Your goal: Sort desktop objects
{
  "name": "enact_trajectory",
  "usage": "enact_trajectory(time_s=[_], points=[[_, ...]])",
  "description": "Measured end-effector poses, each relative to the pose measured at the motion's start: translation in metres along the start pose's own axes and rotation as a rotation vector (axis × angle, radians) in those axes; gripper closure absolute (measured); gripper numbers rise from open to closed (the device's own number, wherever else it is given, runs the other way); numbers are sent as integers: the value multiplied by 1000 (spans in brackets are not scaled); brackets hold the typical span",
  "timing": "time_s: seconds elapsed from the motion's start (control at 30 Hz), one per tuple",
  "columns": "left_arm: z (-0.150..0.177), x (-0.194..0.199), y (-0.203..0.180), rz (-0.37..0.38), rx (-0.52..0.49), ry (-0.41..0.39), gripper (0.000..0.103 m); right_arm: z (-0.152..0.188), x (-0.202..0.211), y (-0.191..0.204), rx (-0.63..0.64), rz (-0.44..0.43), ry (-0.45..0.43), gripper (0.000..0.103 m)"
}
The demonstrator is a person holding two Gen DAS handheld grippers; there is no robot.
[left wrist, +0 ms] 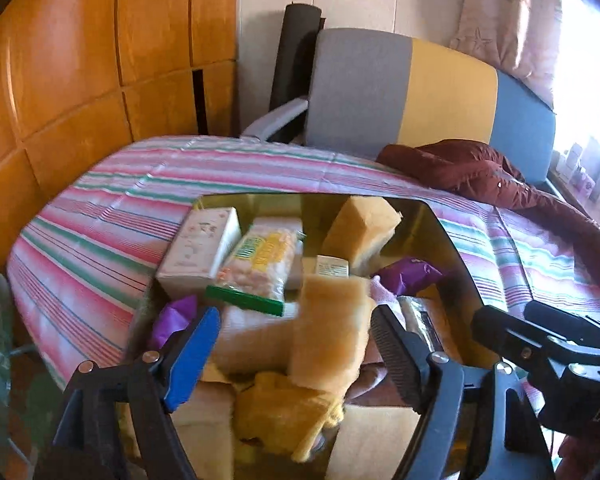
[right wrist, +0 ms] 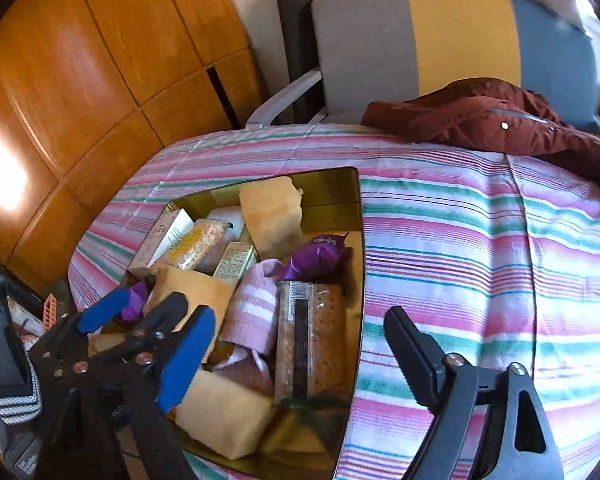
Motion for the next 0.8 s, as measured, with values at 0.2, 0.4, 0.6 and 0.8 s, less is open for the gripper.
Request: enact_trajectory(time_s=[0.2,0.4,0.6,0.8], points=[[-6,28,10,-17,15,-40,23,6,20,-8,-32,23,-45,9],[-12,53,16,-69,30,-75,22,17,27,-10,-3,79,-59,8],[-12,68,28,-102,99,-76,23,29,26,2,37,92,-52,7],[-12,79,33,-134,107,-92,24,37,23,19,90,89,-44,7]])
Point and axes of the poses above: each gripper's, at about its wrist camera, not at the fingertips, and x roughly against the way its jaws point, y to its left, z to its underside, the point moved 8 cm from there along -x, roughly the way its jaws point, and after that the axes turned 4 degrees about z, right-handed, at the moved point
